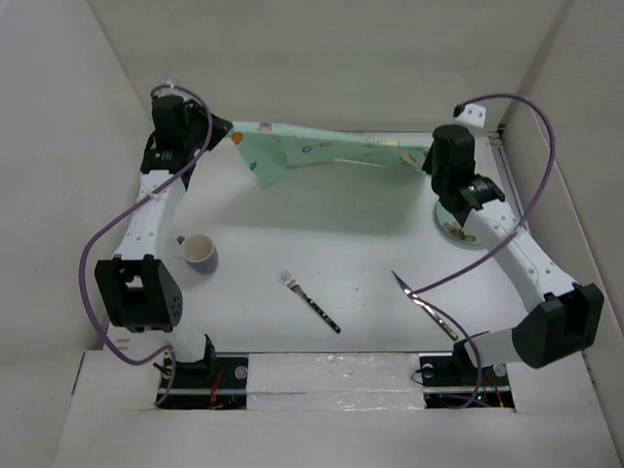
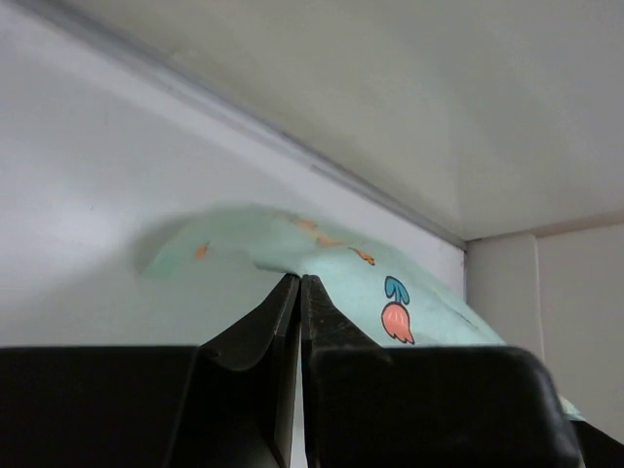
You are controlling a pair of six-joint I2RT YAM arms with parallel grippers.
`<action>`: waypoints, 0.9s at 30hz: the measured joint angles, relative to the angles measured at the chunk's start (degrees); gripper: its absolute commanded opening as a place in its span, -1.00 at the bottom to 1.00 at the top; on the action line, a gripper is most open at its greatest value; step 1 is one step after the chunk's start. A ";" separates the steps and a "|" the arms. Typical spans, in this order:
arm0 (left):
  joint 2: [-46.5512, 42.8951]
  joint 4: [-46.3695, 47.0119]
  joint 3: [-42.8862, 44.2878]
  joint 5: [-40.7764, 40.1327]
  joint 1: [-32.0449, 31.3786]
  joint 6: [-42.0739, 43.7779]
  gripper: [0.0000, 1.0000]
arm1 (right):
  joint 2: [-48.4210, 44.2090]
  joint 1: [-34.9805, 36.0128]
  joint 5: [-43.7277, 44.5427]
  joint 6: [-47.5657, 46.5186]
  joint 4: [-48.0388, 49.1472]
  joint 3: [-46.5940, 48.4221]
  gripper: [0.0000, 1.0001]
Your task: Set the dinner table for one person
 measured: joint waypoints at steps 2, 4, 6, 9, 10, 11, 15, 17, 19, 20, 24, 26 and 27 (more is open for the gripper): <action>-5.05 3.80 -12.17 1.81 1.73 -0.20 -1.00 | -5.11 1.38 -1.09 1.60 1.53 -9.84 -1.00; -7.34 5.20 -20.90 3.10 3.74 -0.09 -1.00 | -7.04 2.36 -2.54 3.87 1.81 -16.28 -1.00; -7.52 5.88 -26.32 3.63 4.87 0.28 -1.00 | -6.93 3.61 -5.49 6.36 1.36 -22.95 -1.00; -7.50 6.47 -33.11 4.17 5.49 1.49 -1.00 | -5.25 3.58 -10.08 8.57 -0.20 -29.00 -1.00; -7.30 6.60 -34.60 4.35 5.49 1.92 -1.00 | -3.80 3.30 -11.45 9.09 -1.55 -29.59 -1.00; -7.13 6.71 -35.85 4.55 5.49 2.47 -1.00 | -2.36 2.97 -12.35 9.46 -2.23 -29.59 -1.00; -5.77 7.41 -38.75 4.79 4.94 4.55 -1.00 | 3.26 1.57 -14.80 10.23 -4.46 -28.85 -1.00; -5.62 7.54 -40.48 4.17 4.33 5.51 -1.00 | 5.29 1.11 -15.78 10.45 -5.46 -28.20 -1.00; -5.64 7.48 -41.94 3.54 3.76 6.56 -1.00 | 6.21 1.03 -16.50 10.75 -6.14 -28.02 -1.00; -5.70 7.56 -42.80 3.30 3.48 7.02 -1.00 | 6.25 0.98 -16.74 11.02 -6.58 -28.02 -1.00; -6.21 5.88 -45.24 2.36 2.84 8.52 -1.00 | 6.03 0.55 -17.42 11.72 -7.28 -27.82 -1.00; -7.06 4.33 -44.68 2.23 2.80 8.85 -1.00 | 4.74 0.39 -17.31 11.72 -8.85 -26.82 -1.00; -7.74 2.99 -43.52 2.23 2.82 8.87 -1.00 | 3.50 0.39 -17.05 11.61 -10.51 -25.16 -1.00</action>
